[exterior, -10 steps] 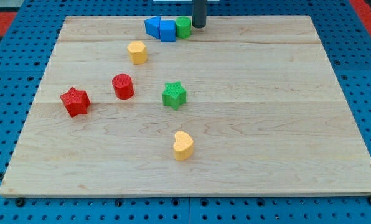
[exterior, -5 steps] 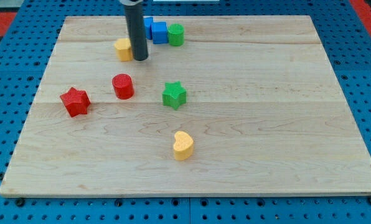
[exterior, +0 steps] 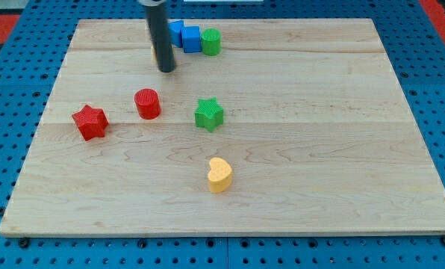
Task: Push the hexagon into the cube
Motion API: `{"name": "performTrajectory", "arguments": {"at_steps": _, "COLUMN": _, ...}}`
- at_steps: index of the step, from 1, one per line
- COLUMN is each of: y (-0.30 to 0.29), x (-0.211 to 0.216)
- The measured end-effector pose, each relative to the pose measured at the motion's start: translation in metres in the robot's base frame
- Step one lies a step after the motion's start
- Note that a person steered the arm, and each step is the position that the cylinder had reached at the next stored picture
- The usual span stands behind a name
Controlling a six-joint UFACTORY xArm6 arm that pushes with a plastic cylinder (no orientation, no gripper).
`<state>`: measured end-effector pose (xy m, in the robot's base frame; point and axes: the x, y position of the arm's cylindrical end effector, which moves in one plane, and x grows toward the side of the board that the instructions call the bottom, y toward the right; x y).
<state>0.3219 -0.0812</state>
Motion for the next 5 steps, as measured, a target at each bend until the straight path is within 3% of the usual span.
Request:
{"name": "performTrajectory", "arguments": {"at_steps": 2, "y": -0.061, "x": 0.030}}
{"name": "performTrajectory", "arguments": {"at_steps": 3, "y": -0.058, "x": -0.010}}
{"name": "performTrajectory", "arguments": {"at_steps": 5, "y": -0.017, "x": -0.030}}
